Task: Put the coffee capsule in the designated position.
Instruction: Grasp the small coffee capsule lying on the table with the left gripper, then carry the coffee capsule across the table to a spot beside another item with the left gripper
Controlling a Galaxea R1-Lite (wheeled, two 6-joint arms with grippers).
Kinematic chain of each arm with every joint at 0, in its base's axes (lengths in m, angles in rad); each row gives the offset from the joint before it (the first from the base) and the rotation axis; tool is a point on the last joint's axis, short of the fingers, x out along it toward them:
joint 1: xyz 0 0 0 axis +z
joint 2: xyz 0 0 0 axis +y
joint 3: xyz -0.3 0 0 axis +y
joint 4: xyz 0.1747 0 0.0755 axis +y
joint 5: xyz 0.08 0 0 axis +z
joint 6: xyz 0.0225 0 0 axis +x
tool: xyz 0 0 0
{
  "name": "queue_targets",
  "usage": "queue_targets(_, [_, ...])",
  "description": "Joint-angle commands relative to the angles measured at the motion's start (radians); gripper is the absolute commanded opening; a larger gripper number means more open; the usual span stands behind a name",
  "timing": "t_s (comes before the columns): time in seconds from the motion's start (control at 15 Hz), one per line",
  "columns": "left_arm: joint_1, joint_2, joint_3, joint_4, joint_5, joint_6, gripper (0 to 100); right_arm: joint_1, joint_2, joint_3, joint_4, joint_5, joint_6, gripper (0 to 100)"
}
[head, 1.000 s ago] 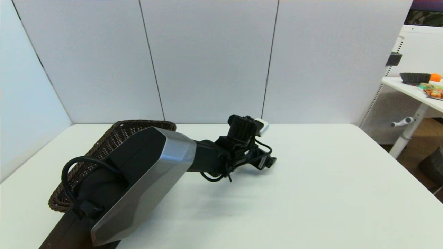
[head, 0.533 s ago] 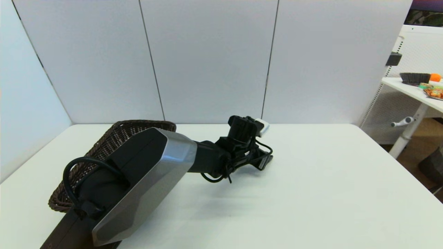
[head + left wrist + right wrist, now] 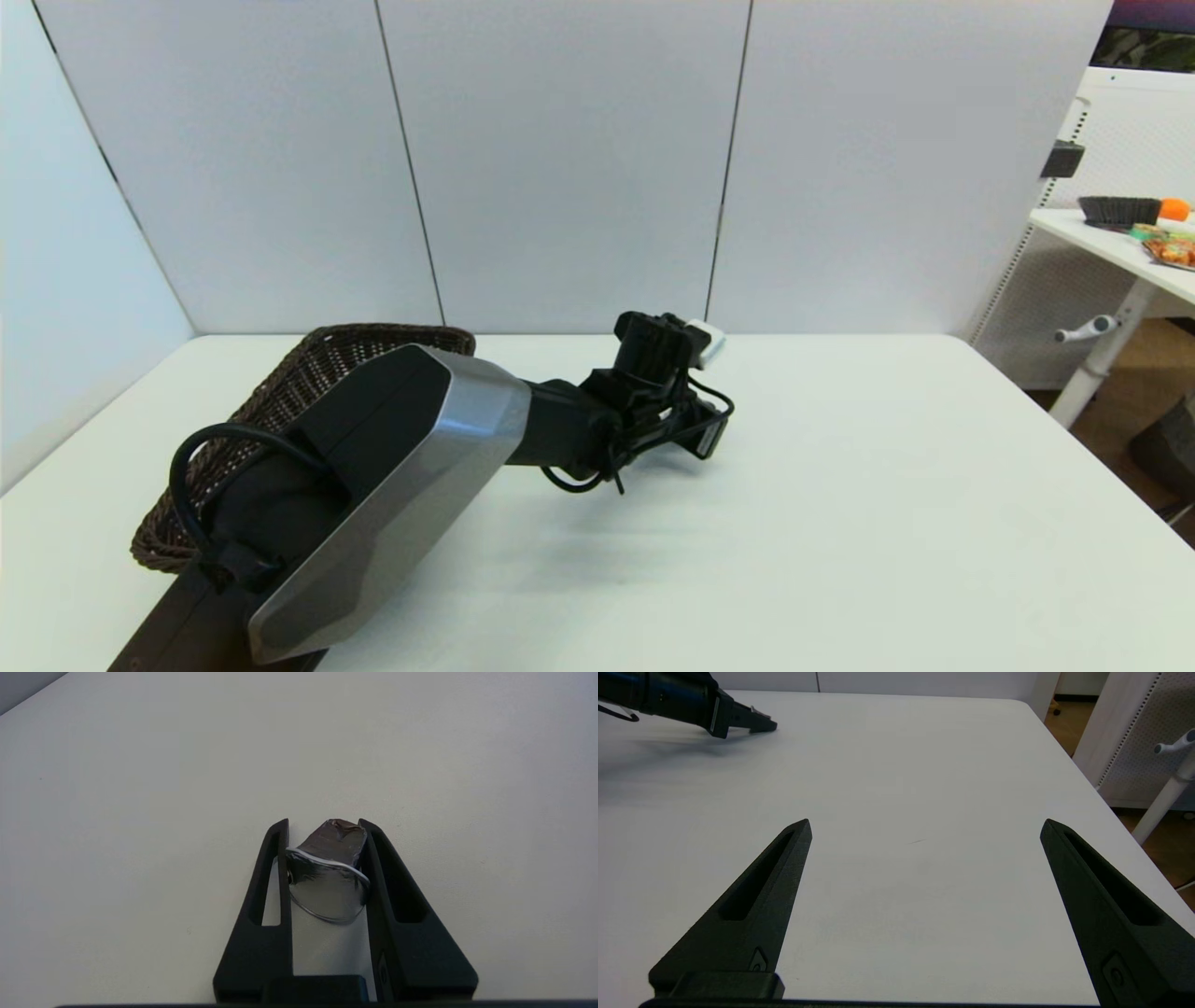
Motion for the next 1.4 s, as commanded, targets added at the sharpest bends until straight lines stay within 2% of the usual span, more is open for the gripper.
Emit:
queue_targets(0.07, [0.001, -0.003, 0.000, 0.001, 0.000, 0.003, 0, 0.000, 0.001, 0.000, 0.000, 0.000, -0.001, 100])
queue_targets(0.47, [0.001, -0.270, 0.038, 0.022, 0.001, 0.016, 0, 0.000, 0.001, 0.000, 0.000, 0.000, -0.001, 100])
queue_targets(0.8, [0.102, -0.589, 0.104, 0.036, 0.119, 0.038, 0, 0.000, 0.001, 0.000, 0.000, 0.000, -0.001, 100])
queue_targets(0.93, [0.192, -0.715, 0.132, 0.107, 0.124, 0.061, 0, 0.000, 0.001, 0.000, 0.000, 0.000, -0.001, 100])
queue_targets(1.07, [0.358, -0.845, 0.163, 0.202, 0.121, 0.116, 0, 0.000, 0.001, 0.000, 0.000, 0.000, -0.001, 100])
queue_targets(1.4, [0.743, -1.040, 0.400, 0.251, 0.119, 0.131, 0, 0.000, 0.001, 0.000, 0.000, 0.000, -0.001, 100])
